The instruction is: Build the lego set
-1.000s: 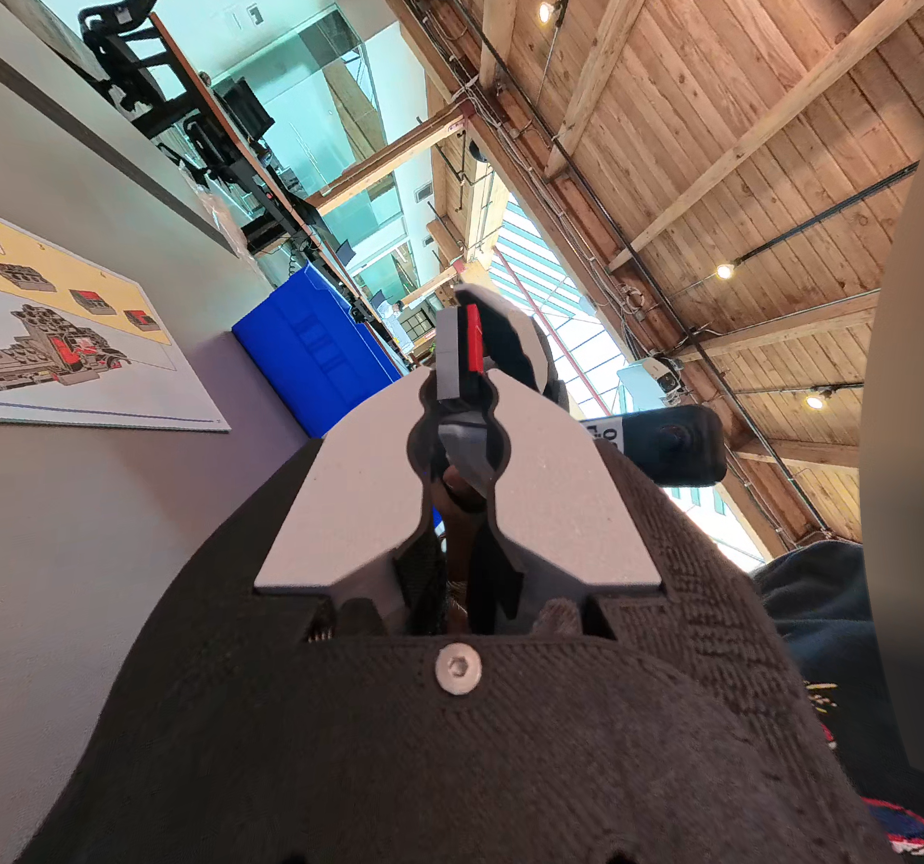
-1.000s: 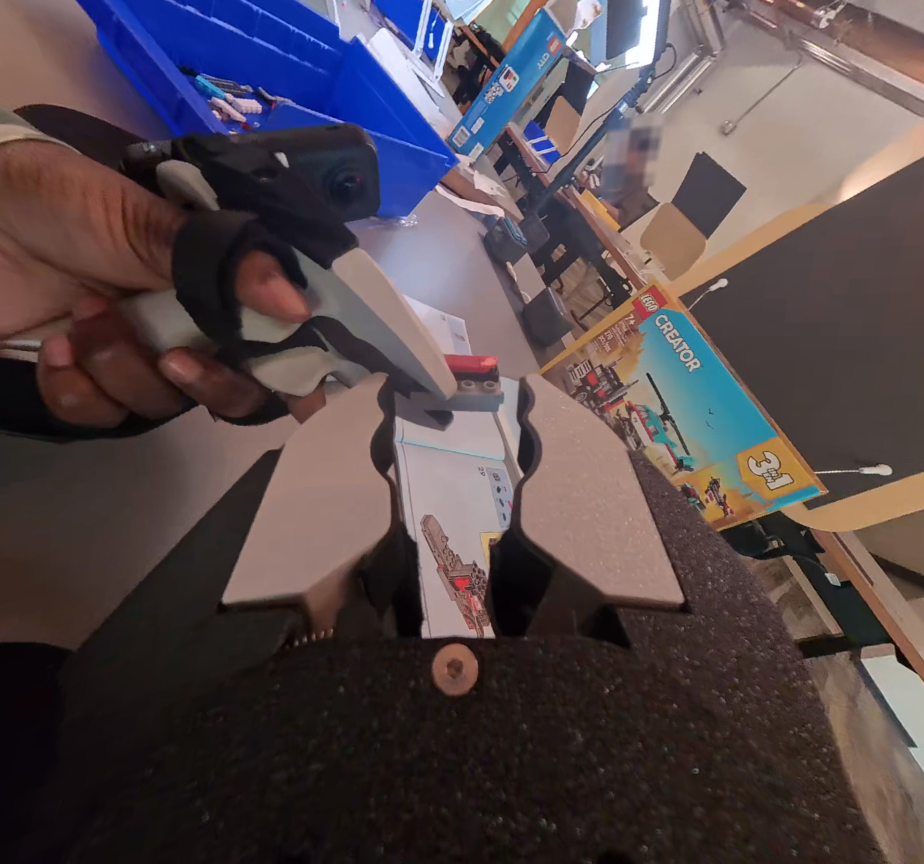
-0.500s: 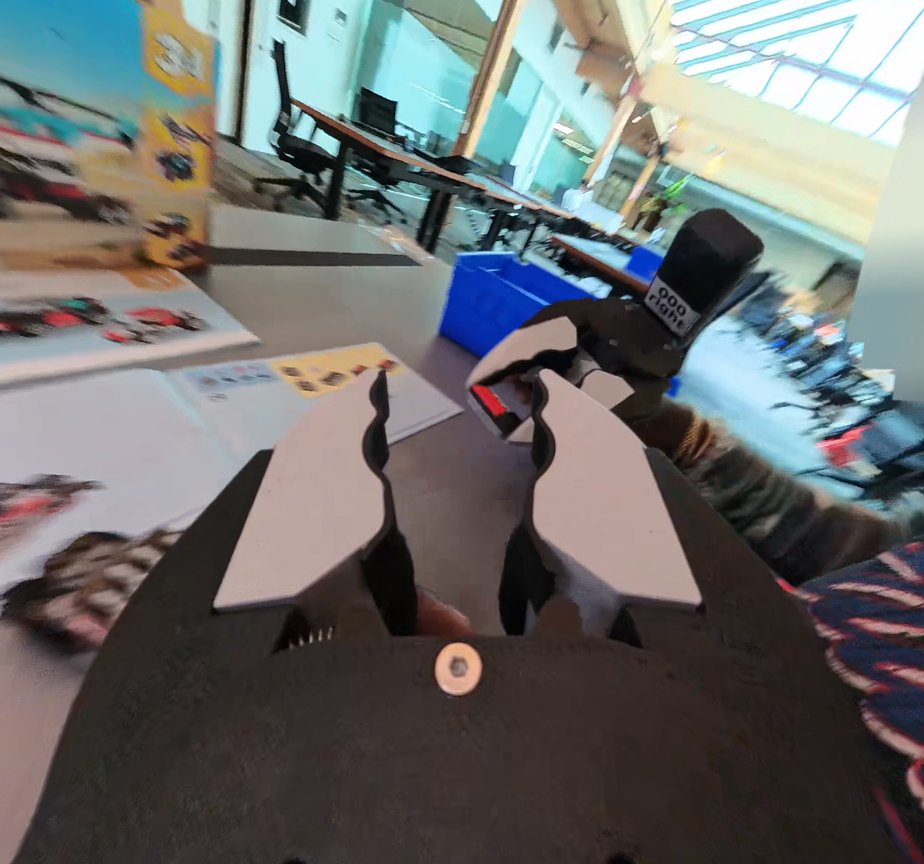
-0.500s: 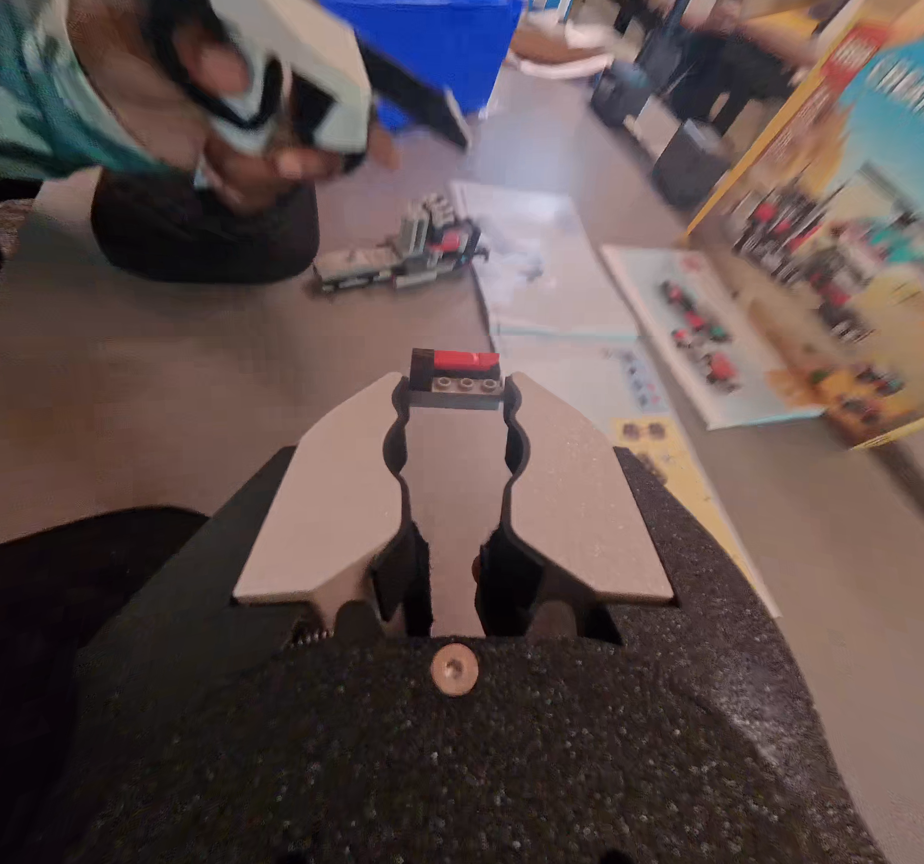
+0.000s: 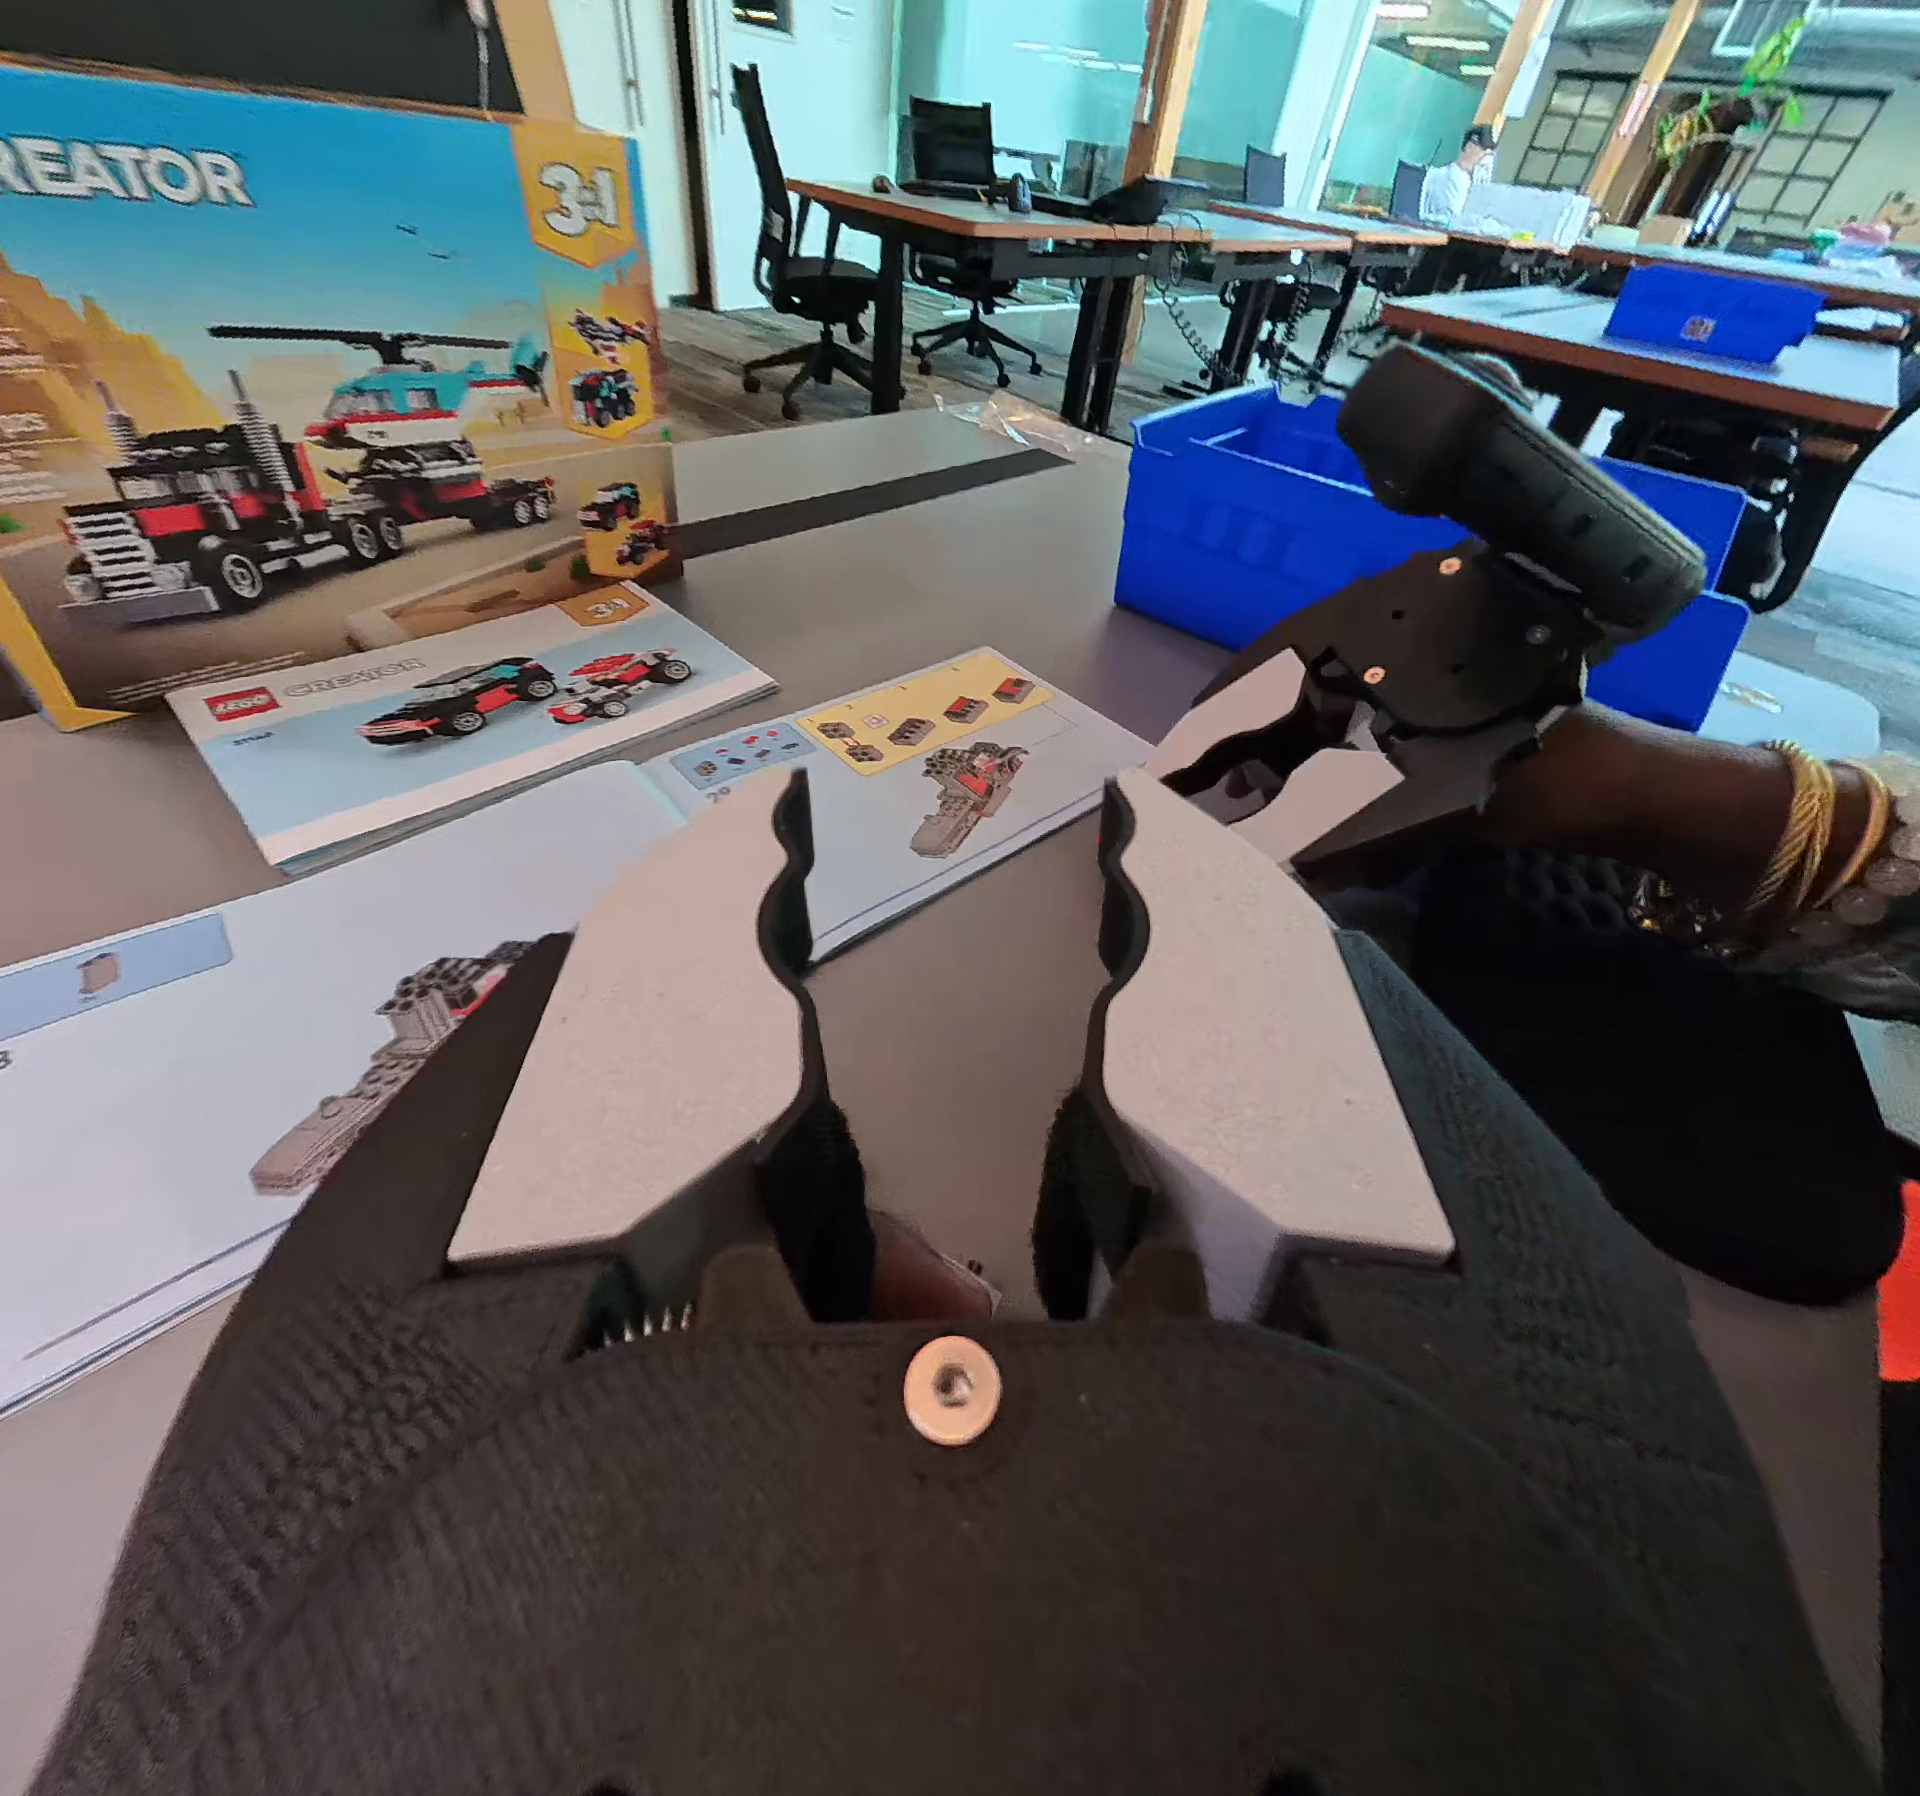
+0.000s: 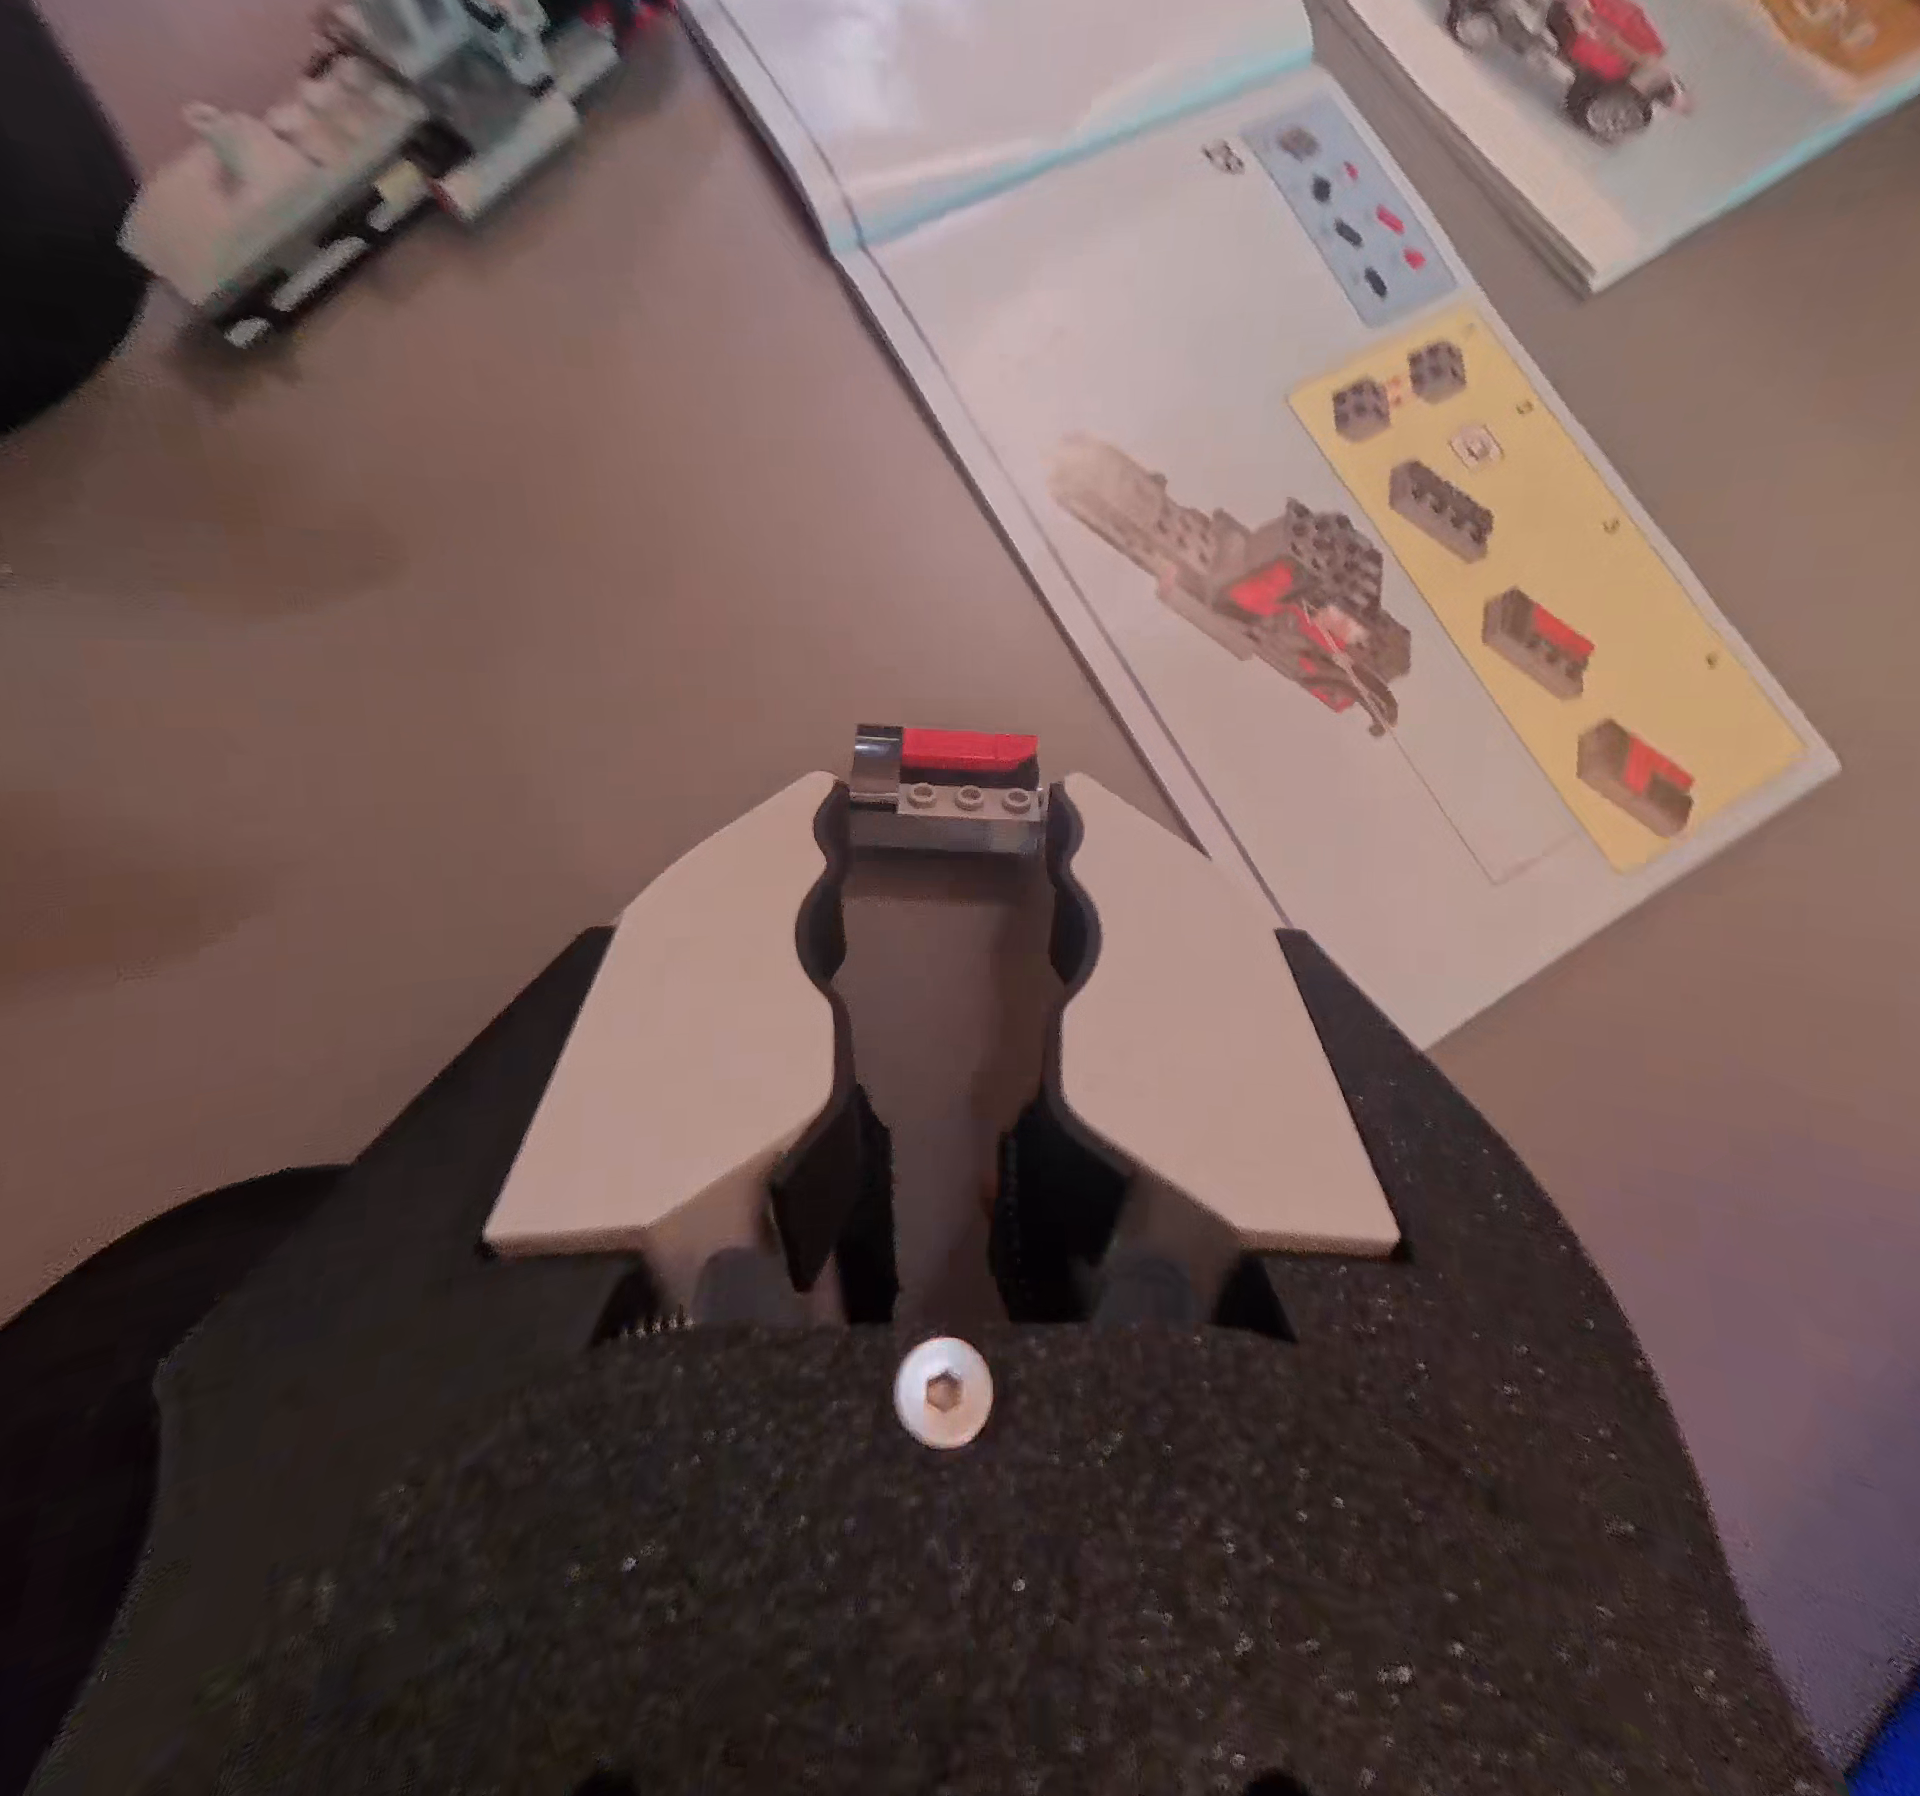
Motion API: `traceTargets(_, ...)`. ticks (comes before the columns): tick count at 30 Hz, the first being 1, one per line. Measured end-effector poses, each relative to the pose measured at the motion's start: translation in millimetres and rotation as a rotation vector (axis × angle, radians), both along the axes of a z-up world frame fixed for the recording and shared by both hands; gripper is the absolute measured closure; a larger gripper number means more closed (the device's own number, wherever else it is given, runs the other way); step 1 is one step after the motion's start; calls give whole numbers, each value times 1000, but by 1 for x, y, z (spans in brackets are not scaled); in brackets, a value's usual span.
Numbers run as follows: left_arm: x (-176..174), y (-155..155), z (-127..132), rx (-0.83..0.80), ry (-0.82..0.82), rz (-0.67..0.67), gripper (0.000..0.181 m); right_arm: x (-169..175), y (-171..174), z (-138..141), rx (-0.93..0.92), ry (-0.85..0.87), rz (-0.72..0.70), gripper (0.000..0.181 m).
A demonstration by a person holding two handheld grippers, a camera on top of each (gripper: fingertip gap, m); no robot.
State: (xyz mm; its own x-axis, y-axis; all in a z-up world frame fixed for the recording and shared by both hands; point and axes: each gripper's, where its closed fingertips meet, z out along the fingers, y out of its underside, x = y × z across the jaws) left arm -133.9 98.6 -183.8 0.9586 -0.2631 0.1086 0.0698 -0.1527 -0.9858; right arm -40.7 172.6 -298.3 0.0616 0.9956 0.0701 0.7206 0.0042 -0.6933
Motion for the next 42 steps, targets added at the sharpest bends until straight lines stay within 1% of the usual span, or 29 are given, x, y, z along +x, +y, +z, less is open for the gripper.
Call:
traceTargets(5,15,5,-6,-28,91,-42,129,5,0,-4,-40,-66,-86,145)
traceTargets(9,23,6,-6,-22,133,-57,130,7,-6,-4,-59,-93,-112,145)
traceTargets(11,24,5,-6,-24,131,-62,131,9,-15,-3,-108,-109,-81,132)
traceTargets(13,24,4,-7,-26,127,-62,131,11,-19,6,-138,-102,-3,125)
traceTargets(14,23,4,-7,-27,127,-62,131,12,-20,13,-144,-84,72,125)
traceTargets(16,21,2,-7,-27,132,-60,131,14,-24,27,-130,-43,281,128)
traceTargets(18,19,1,-7,-24,137,-59,132,18,-24,26,-43,-56,498,132)
traceTargets(20,19,1,-6,-20,136,-61,132,18,-15,16,92,-85,652,132)
traceTargets(21,20,0,-5,-19,136,-62,132,17,-12,11,125,-92,706,133)
traceTargets(23,21,-1,-3,-16,142,-60,133,14,-9,8,109,-97,767,134)
traceTargets(27,23,-5,-4,-15,164,-65,135,11,-8,1,92,-133,841,143)
traceTargets(30,24,-5,-8,-28,173,-70,135,9,-16,-2,76,-122,850,151)
traceTargets(32,25,-5,-9,-33,176,-75,136,8,-21,-3,54,-98,814,159)
traceTargets(34,26,-4,-9,-32,178,-82,137,7,-20,-3,44,-88,710,164)
traceTargets(37,26,-2,-9,-32,188,-81,138,6,-15,-3,32,-112,488,164)
traceTargets(39,26,-1,-10,-34,191,-79,138,8,-17,-3,29,-118,401,164)
traceTargets(40,26,0,-10,-34,190,-79,138,8,-20,-3,39,-111,396,164)
traceTargets(42,28,2,-11,-34,188,-84,138,8,-24,-3,76,-86,431,164)
